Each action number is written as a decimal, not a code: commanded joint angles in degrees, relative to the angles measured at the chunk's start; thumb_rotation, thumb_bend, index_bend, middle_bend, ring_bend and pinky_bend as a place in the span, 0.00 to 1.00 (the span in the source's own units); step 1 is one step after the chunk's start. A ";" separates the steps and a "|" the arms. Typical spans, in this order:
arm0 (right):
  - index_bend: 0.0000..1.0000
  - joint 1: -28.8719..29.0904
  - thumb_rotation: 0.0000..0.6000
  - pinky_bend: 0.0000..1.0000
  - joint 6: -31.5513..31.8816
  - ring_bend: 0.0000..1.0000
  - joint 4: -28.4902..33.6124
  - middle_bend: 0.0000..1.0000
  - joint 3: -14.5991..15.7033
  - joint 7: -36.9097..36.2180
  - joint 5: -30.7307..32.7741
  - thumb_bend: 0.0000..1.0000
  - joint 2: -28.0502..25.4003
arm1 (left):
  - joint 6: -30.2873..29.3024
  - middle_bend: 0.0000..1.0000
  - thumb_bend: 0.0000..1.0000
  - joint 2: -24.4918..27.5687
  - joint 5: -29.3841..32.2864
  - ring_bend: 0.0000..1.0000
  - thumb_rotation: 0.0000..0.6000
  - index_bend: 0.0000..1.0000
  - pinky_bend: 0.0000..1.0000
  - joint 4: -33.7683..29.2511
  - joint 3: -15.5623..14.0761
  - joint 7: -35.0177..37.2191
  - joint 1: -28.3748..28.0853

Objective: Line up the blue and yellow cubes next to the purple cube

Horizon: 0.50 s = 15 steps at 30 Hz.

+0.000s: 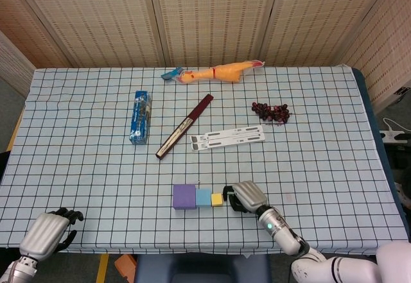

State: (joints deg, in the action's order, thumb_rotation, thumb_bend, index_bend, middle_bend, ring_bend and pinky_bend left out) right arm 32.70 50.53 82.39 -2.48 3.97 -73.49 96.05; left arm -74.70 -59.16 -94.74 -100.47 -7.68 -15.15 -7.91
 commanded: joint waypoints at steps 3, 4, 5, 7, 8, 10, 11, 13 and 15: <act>0.44 -2.72 1.00 1.00 7.68 0.89 5.46 1.00 2.09 8.50 -3.49 0.44 -5.47 | -0.13 0.47 0.44 -0.01 0.08 0.38 1.00 0.41 0.61 0.09 0.11 0.00 0.02; 0.44 -3.66 1.00 1.00 10.16 0.87 6.59 1.00 2.46 10.06 -4.71 0.41 -6.98 | -0.11 0.47 0.44 -0.03 0.08 0.38 1.00 0.41 0.61 0.11 0.10 -0.04 0.02; 0.44 -4.42 1.00 1.00 12.06 0.85 7.22 1.00 2.73 11.16 -5.63 0.37 -8.18 | -0.12 0.47 0.44 -0.03 0.09 0.38 1.00 0.41 0.61 0.14 0.11 -0.05 0.03; 0.45 -6.09 1.00 1.00 16.11 0.79 7.73 0.99 3.09 13.72 -7.22 0.31 -10.53 | -0.17 0.47 0.44 -0.01 0.06 0.38 1.00 0.41 0.61 0.18 0.10 0.02 0.05; 0.46 -7.33 1.00 1.00 18.85 0.75 7.54 0.97 3.27 15.61 -8.03 0.28 -11.94 | -0.29 0.47 0.44 -0.01 0.06 0.38 1.00 0.41 0.61 0.23 0.15 0.11 0.08; 0.47 -9.44 1.00 1.00 22.90 0.67 6.77 0.89 3.20 18.37 -8.30 0.22 -13.52 | -0.49 0.47 0.44 -0.04 0.19 0.38 1.00 0.41 0.61 0.36 0.28 0.21 0.14; 0.47 -10.84 1.00 1.00 25.39 0.64 5.92 0.86 3.09 19.81 -8.31 0.20 -14.18 | -0.59 0.47 0.44 -0.09 0.32 0.38 1.00 0.41 0.61 0.43 0.39 0.14 0.16; 0.47 -12.89 1.00 0.97 28.73 0.57 4.13 0.78 3.11 21.20 -8.45 0.17 -14.76 | -0.71 0.47 0.44 -0.20 0.44 0.38 1.00 0.41 0.61 0.50 0.51 0.00 0.21; 0.45 -15.15 1.00 0.89 31.84 0.49 1.86 0.69 3.17 21.92 -8.33 0.14 -15.17 | -0.86 0.47 0.44 -0.25 0.59 0.38 1.00 0.41 0.61 0.51 0.59 -0.21 0.31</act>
State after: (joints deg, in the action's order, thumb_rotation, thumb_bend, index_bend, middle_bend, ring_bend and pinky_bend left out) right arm 20.88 78.41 86.74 0.40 23.40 -81.09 82.71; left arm -75.53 -59.39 -94.16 -99.96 -7.12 -15.33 -7.62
